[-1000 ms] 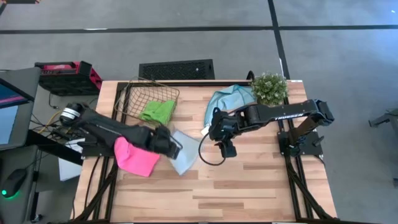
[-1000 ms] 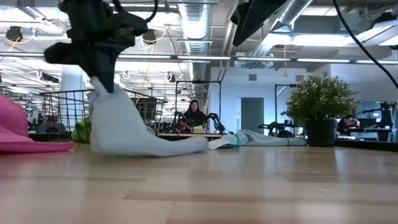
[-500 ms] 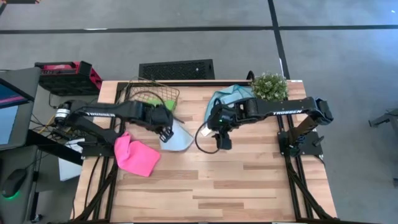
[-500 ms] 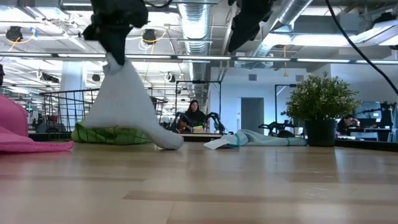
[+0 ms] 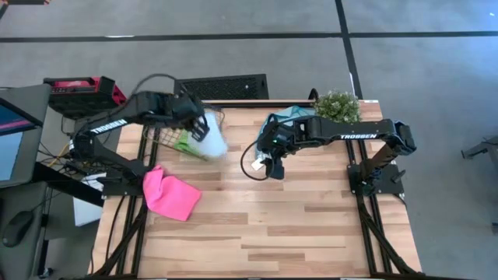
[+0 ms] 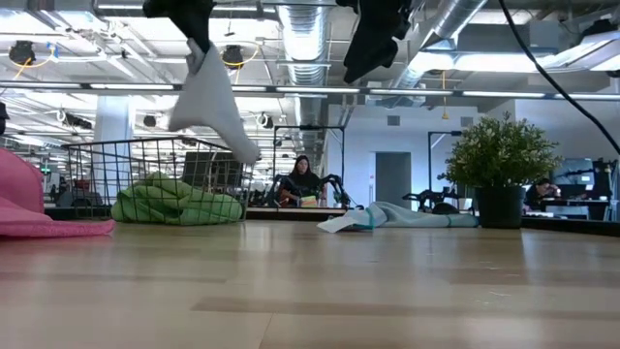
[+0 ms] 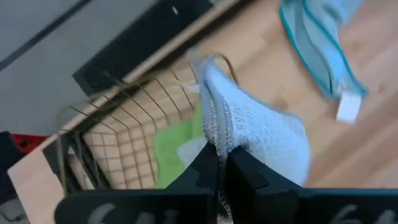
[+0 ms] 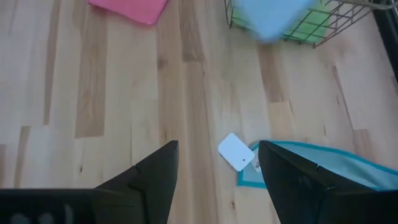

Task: Fold microfiber towels
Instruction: Put the gray microfiber cloth into the gold wire basket

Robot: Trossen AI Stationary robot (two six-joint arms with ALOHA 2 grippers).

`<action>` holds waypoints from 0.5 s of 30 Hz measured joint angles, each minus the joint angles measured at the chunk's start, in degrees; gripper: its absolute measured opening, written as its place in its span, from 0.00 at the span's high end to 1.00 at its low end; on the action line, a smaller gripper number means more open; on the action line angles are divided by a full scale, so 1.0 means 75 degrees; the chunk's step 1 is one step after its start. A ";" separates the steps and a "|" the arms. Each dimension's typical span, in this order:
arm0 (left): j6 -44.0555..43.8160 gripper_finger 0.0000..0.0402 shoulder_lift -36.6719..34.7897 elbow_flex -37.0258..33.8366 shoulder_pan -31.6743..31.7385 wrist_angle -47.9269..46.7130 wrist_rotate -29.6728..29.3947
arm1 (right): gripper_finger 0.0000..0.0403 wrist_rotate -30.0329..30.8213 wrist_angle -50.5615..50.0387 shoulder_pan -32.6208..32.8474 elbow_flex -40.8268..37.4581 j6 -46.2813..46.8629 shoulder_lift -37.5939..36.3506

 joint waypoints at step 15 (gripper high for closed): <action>-0.0029 1.00 0.0057 -0.0961 0.1271 -0.0133 0.1024 | 0.40 0.0000 0.0023 -0.0057 0.0000 -0.0179 0.0003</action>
